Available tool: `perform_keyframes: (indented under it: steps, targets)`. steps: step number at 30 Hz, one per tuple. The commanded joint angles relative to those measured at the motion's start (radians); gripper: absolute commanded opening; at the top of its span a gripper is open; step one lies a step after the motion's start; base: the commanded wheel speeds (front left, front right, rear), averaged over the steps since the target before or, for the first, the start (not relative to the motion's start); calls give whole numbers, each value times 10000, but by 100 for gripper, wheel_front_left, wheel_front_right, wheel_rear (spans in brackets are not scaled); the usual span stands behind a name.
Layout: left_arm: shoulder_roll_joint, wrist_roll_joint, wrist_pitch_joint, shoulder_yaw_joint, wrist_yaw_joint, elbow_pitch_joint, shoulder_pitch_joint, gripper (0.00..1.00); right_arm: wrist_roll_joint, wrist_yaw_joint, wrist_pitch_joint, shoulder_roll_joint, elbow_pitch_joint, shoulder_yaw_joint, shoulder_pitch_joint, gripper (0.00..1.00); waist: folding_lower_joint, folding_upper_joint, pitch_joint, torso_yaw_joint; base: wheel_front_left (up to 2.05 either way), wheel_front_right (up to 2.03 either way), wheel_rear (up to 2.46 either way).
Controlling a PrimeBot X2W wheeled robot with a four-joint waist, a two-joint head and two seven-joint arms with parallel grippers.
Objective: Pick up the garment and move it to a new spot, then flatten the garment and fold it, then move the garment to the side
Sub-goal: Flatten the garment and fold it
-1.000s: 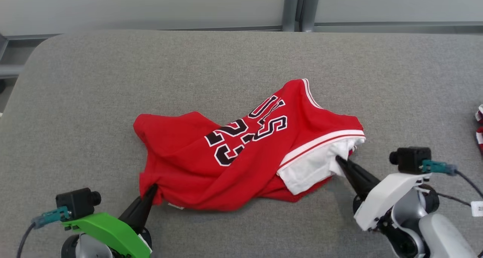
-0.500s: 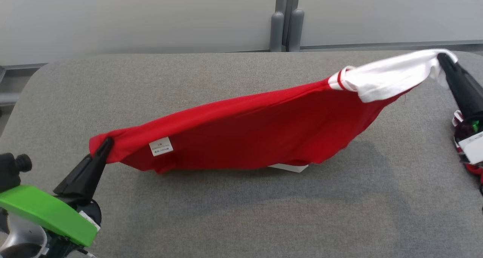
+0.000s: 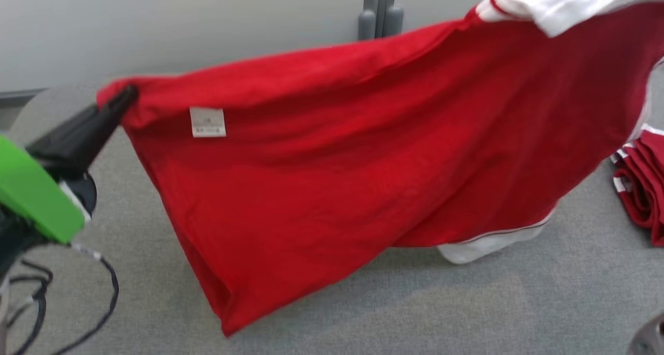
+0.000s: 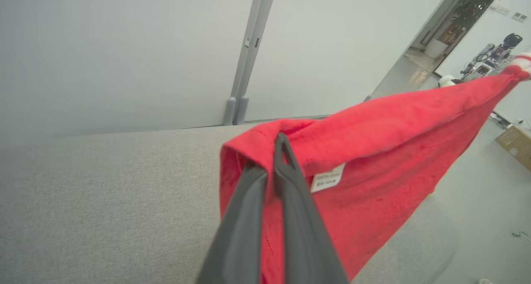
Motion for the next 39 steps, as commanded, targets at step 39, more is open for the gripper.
perform_keyframes:
  steps: [39]
  targets:
    - [-2324, 4098, -8666, -3382, -1800, 12283, -11307, 0, -4529, 4, -6864, 1216, 11538, 1172, -10098, 0, -1, 120, 7607, 221, 0, 0, 0]
